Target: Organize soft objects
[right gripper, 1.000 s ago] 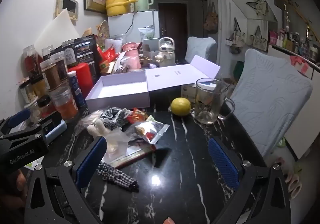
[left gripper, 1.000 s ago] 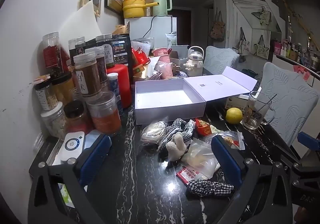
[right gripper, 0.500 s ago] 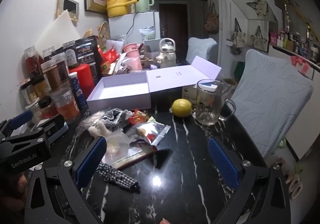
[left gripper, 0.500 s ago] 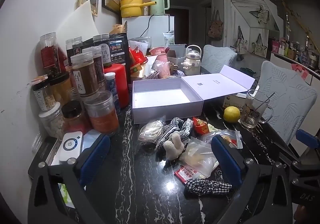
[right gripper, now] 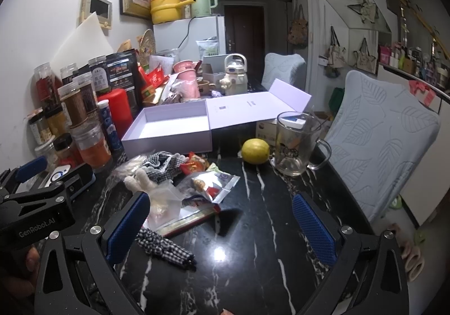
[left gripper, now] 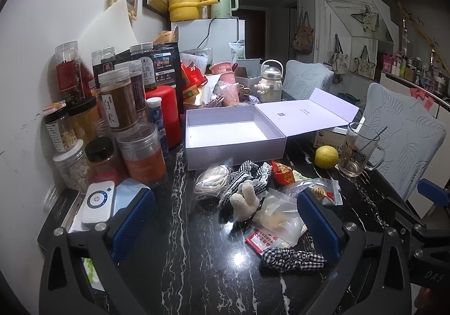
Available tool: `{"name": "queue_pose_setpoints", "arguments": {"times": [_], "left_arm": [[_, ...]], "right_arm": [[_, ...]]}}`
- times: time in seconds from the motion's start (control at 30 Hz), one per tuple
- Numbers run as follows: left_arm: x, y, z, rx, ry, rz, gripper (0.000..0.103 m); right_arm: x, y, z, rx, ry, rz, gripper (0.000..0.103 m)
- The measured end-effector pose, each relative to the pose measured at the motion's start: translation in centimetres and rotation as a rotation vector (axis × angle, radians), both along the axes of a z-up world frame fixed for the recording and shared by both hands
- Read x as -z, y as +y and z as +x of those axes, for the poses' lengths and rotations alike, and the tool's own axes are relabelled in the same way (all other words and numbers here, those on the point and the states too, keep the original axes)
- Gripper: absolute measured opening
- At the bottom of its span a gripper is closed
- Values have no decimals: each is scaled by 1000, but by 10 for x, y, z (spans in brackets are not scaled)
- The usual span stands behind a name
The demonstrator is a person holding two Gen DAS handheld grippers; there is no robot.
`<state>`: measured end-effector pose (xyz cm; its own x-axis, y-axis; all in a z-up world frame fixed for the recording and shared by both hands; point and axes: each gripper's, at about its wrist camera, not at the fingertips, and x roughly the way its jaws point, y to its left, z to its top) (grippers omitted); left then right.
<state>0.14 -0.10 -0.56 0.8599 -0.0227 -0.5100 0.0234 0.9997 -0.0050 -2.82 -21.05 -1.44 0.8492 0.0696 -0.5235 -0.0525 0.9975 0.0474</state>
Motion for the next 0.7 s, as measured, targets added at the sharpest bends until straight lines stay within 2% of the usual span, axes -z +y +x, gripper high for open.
{"name": "queue_pose_setpoints", "arguments": {"times": [0.7], "left_arm": [[-3, 1, -6, 19, -11, -2, 103]], "right_arm": [[2, 5, -2, -14, -3, -10, 103]]}}
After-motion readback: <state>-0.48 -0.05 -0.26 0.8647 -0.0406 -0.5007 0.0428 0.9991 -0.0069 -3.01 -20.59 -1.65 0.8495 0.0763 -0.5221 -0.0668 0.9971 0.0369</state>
